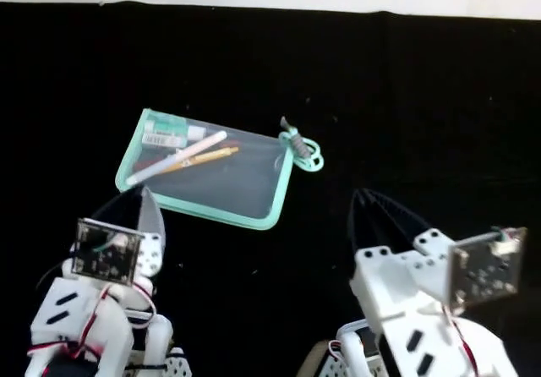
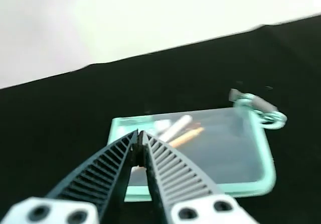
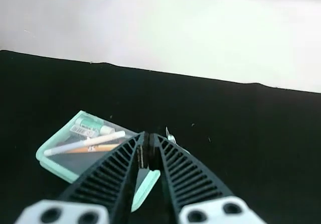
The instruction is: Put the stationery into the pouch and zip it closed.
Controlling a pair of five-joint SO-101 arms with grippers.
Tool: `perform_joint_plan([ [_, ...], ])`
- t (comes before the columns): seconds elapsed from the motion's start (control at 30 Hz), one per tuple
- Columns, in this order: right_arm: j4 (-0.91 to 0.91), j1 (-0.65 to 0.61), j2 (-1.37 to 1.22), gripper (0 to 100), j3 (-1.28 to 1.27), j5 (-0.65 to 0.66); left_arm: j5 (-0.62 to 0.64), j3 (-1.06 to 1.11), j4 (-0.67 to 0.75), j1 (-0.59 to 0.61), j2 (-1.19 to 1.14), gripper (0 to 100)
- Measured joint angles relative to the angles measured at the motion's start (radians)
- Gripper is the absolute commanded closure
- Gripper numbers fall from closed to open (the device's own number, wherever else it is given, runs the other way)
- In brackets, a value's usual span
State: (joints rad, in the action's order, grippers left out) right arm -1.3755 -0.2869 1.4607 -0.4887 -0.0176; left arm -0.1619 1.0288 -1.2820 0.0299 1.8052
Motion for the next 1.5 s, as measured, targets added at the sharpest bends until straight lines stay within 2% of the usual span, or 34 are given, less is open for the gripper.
perform_joint_plan([
  [0.2, 0.147, 0.002, 0.078, 98.5, -0.284, 0.0, 0.002, 0.173, 0.158, 0.16, 0.002, 99],
  [0.33, 0.261, 0.002, 0.123, 98.5, -0.477, 0.0, 0.002, 0.336, 0.262, 0.218, -0.002, 99],
  [0.43, 0.341, 0.023, 0.158, 98.5, -0.618, 0.0, 0.002, 0.463, 0.341, 0.233, -0.003, 99],
  [0.6, 0.503, 0.163, 0.198, 98.5, -0.832, 0.0, 0.002, 0.643, 0.433, 0.235, -0.003, 99],
  [0.73, 0.577, 0.241, 0.226, 98.5, -0.967, 0.0, 0.002, 0.655, 0.448, 0.235, -0.005, 99],
  [0.87, 0.588, 0.255, 0.253, 98.5, -1.066, 0.0, 0.002, 0.655, 0.451, 0.235, -0.005, 99],
  [1.0, 0.591, 0.261, 0.304, 98.5, -1.175, 0.0, 0.002, 0.655, 0.428, 0.235, -0.005, 99],
  [1.17, 0.585, 0.259, 0.358, 98.5, -1.185, 0.0, 0.002, 0.655, 0.281, 0.235, -0.005, 99],
  [1.33, 0.491, 0.259, 0.358, 98.5, -1.185, 0.002, 0.002, 0.655, 0.149, 0.235, -0.005, 99],
  [1.5, 0.299, 0.259, 0.358, 98.6, -1.185, 0.002, 0.002, 0.655, 0.018, 0.236, -0.005, 99],
])
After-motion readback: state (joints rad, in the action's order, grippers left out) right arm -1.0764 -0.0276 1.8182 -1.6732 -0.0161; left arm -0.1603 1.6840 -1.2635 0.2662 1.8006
